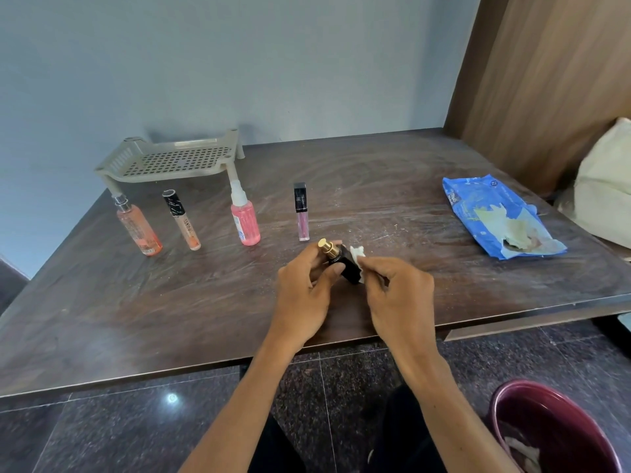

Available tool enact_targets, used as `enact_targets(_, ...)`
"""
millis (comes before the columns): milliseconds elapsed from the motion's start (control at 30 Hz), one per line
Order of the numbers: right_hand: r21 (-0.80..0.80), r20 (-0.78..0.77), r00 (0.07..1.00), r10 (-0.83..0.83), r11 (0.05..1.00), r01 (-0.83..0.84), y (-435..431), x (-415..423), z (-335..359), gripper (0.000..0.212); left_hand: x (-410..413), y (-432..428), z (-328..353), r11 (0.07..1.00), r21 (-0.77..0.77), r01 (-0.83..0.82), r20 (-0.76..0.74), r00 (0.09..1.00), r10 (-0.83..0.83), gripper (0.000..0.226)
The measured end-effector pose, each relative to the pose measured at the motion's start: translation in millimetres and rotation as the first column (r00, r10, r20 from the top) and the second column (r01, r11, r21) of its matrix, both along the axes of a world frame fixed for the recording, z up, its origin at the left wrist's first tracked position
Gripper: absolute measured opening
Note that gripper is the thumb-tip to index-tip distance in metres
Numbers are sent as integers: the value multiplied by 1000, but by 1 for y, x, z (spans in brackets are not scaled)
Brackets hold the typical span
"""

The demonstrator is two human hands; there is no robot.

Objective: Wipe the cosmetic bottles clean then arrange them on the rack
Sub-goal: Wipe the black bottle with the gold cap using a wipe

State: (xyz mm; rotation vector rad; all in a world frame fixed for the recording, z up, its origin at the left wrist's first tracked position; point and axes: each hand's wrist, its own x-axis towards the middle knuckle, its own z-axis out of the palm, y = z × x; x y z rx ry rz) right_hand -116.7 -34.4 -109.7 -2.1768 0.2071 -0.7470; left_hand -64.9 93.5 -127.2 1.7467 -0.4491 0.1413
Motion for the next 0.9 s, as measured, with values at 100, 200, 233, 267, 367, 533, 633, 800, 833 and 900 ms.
enact_targets(100,-4,-42,999,1,1000,-1,-5,0,2,21,0,-1,0,1000,23,-11,13,1000,11,32)
enact_targets(200,-3,4,999,53,999,-53,4,5,12,21,2,-1,-3,1000,-13,-7,-37,999,7,21)
enact_targets(233,-8,22,998,66,998,-66,8,7,15,22,2,-1,-4,1000,-24,-4,-53,999,2,22)
enact_targets(267,-9,35,997,74,997,-74,10,7,16,23,2,-1,-4,1000,-27,-2,-60,998,1,22)
enact_targets(367,20,40,997,63,998,-64,8,6,10,22,2,0,-4,1000,-20,-3,-51,999,2,23)
enact_targets(533,4,-96,995,-7,1000,7,-7,2,0,21,3,-1,-4,1000,18,-19,-30,999,20,25)
enact_targets(633,3,-42,999,29,1000,-29,1,4,10,21,2,0,-3,1000,25,-15,-17,1000,16,21)
enact_targets(800,-21,36,995,89,996,-88,10,7,17,22,3,0,-4,1000,2,-6,-36,999,6,23)
enact_targets(833,-20,38,996,78,997,-78,8,6,14,22,3,0,-4,1000,0,-7,-34,999,7,23)
enact_targets(900,-25,9,999,38,999,-38,2,4,5,22,2,-1,-3,1000,19,-15,-4,1000,15,24)
